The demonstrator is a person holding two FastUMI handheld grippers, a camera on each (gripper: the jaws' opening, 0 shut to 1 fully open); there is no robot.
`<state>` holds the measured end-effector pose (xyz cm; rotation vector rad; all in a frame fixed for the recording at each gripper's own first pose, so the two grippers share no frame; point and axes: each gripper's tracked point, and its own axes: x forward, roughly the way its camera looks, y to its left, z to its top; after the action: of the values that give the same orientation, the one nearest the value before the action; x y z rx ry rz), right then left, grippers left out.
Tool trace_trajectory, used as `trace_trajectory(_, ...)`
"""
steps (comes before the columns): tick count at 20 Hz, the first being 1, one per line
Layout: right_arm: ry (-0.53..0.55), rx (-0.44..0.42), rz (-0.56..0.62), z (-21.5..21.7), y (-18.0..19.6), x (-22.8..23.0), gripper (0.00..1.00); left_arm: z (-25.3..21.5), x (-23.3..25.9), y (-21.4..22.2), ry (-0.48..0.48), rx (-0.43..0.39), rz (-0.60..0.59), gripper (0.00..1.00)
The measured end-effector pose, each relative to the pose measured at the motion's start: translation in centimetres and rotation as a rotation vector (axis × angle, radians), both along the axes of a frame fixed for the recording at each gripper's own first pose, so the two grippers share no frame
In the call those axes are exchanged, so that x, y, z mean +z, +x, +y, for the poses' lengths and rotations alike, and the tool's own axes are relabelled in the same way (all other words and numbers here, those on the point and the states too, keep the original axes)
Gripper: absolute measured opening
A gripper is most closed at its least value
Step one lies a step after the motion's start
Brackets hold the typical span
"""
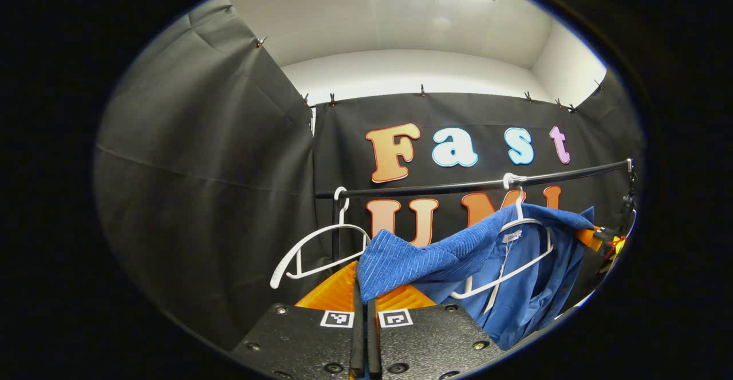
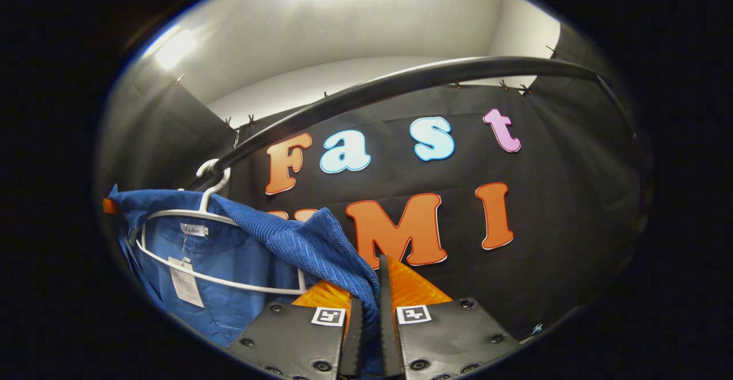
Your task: Grasp the clothes on the hanger with both hands and then place them into the laundry hamper below.
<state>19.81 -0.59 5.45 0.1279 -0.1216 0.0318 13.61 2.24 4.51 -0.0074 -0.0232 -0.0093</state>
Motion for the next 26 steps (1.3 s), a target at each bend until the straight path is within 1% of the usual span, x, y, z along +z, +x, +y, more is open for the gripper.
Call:
trace_trajectory(2,0.086,0.043,-0.006,0.1,0.2,-0.4,0.19,0.2,0.2,0.4,0.007,0.005,-0.007,0.03)
trace_trajectory(5,0.185,0.093,-0.008,0.2,1.2,-1.2,0.19,0.6,0.8,1.1,0.034,0.023,-0.019,0.03)
trace_trajectory(8,0.281,0.155,0.034,0.7,2.9,-2.6,0.19,0.9,1.1,1.8,0.054,0.042,-0.017,0.02)
trace_trajectory(11,0.413,0.235,0.078,1.4,4.5,-3.4,0.19,1.5,1.1,2.8,0.062,0.052,-0.024,0.02)
trace_trajectory(13,0.510,0.297,0.092,1.2,5.6,-2.8,0.19,1.7,0.8,3.6,0.065,0.056,-0.030,0.02)
trace_trajectory(15,0.575,0.335,0.119,1.1,6.7,-2.9,0.19,1.8,0.3,5.0,0.071,0.060,-0.025,0.02)
trace_trajectory(19,0.647,0.378,0.138,0.7,9.5,-2.2,0.19,2.7,-0.3,7.2,0.103,0.079,-0.021,0.02)
trace_trajectory(21,0.675,0.384,0.140,-0.2,10.4,-1.4,0.19,2.9,-0.9,8.7,0.093,0.082,-0.007,0.02)
trace_trajectory(22,0.688,0.388,0.138,-0.7,10.9,-0.9,0.19,2.5,-1.5,9.2,0.071,0.066,0.007,0.03)
trace_trajectory(24,0.692,0.365,0.130,-1.9,11.5,-0.4,0.19,1.9,-3.3,9.9,0.028,0.035,0.044,0.02)
trace_trajectory(26,0.654,0.331,0.161,-2.7,11.9,-2.0,0.19,1.2,-5.7,10.3,0.017,0.015,0.086,0.03)
